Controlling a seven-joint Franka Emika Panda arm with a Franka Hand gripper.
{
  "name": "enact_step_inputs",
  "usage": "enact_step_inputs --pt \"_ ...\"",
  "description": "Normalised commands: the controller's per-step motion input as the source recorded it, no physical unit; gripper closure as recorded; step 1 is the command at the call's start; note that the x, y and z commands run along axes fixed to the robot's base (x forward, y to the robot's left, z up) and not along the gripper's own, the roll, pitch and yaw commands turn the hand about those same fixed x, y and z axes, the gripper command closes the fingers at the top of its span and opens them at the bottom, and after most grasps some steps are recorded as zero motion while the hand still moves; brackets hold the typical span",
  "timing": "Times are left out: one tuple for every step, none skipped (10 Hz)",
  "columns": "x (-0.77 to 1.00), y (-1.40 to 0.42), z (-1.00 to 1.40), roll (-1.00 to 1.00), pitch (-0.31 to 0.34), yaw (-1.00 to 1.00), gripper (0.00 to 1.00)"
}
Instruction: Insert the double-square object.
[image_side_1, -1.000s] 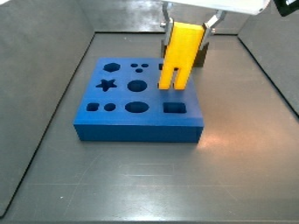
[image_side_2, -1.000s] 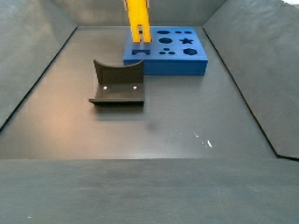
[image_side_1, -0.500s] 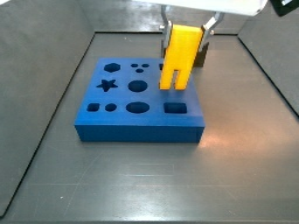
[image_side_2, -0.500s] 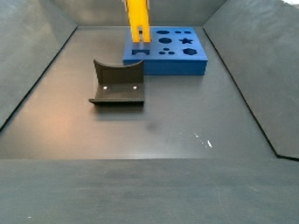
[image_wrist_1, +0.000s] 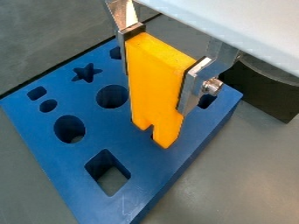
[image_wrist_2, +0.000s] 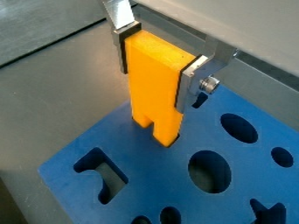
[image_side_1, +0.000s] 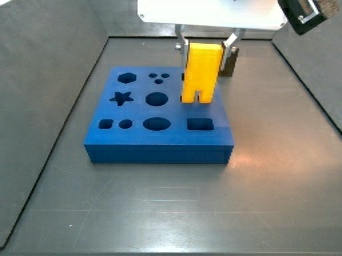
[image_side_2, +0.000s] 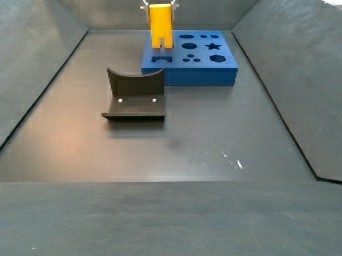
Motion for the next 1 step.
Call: enact_step_inputs --pt "0.0 0.0 0.0 0.0 0.0 0.0 1.0"
